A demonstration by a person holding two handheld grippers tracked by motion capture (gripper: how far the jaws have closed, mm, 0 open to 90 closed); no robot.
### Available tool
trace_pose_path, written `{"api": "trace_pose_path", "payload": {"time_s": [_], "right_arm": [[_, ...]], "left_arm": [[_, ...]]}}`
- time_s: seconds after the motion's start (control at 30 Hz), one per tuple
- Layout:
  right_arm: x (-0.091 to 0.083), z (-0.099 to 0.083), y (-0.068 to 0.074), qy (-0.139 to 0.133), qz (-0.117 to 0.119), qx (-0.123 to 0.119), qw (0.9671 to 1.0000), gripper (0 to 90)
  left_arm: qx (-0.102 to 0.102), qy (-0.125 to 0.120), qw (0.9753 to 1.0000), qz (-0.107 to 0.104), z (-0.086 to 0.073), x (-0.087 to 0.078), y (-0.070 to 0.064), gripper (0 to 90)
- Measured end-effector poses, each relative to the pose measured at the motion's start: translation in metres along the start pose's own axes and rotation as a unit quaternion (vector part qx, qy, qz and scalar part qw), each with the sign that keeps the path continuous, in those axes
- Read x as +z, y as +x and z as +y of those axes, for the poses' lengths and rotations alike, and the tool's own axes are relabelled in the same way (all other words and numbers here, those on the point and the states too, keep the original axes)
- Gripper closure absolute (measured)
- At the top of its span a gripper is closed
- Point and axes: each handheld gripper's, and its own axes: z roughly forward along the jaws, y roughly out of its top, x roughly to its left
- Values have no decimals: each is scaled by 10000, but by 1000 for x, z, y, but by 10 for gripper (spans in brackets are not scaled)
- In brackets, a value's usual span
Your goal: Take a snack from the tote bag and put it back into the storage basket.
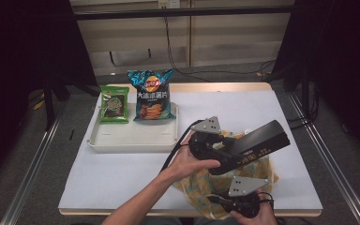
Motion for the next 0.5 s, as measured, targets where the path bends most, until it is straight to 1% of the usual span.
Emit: {"api": "trace_pose_path", "payload": {"time_s": [0.07, 0.13, 0.17, 0.2, 0.23, 0.3, 0.33, 0.37, 0.4, 0.5], "right_arm": [[-1, 0, 0, -8, -2, -2, 10000, 900], [0, -1, 0, 13, 15, 1, 10000, 900], [0, -1, 0, 14, 19, 1, 10000, 900], [1, -1, 0, 32, 24, 15, 10000, 900], [0, -1, -1, 57, -6, 35, 10000, 900], [1, -1, -1, 49, 14, 33, 10000, 899], [2, -1, -1, 81, 28, 20, 10000, 899], [3, -2, -1, 117, 31, 30, 9999, 899], [3, -2, 0, 114, 19, 27, 9999, 899], [1, -1, 0, 24, 4, 33, 10000, 898]], "left_arm": [[-17, -24, 10000, -11, 2, 0, -1, 435], [24, 30, 10000, -53, 3, 2, -2, 435], [74, 86, 9999, -31, 3, 2, -3, 435], [71, 127, 9999, -16, 3, 3, -3, 435], [25, 115, 9999, -43, 2, 3, -3, 435], [-67, -16, 10000, -59, 4, 3, -1, 435], [-71, -29, 10000, -62, 5, 2, -1, 435], [-45, -42, 10000, -69, 7, 3, -2, 435], [50, 33, 10000, -55, 9, 3, -3, 435], [83, 137, 9998, -75, 8, 1, -5, 435]]}}
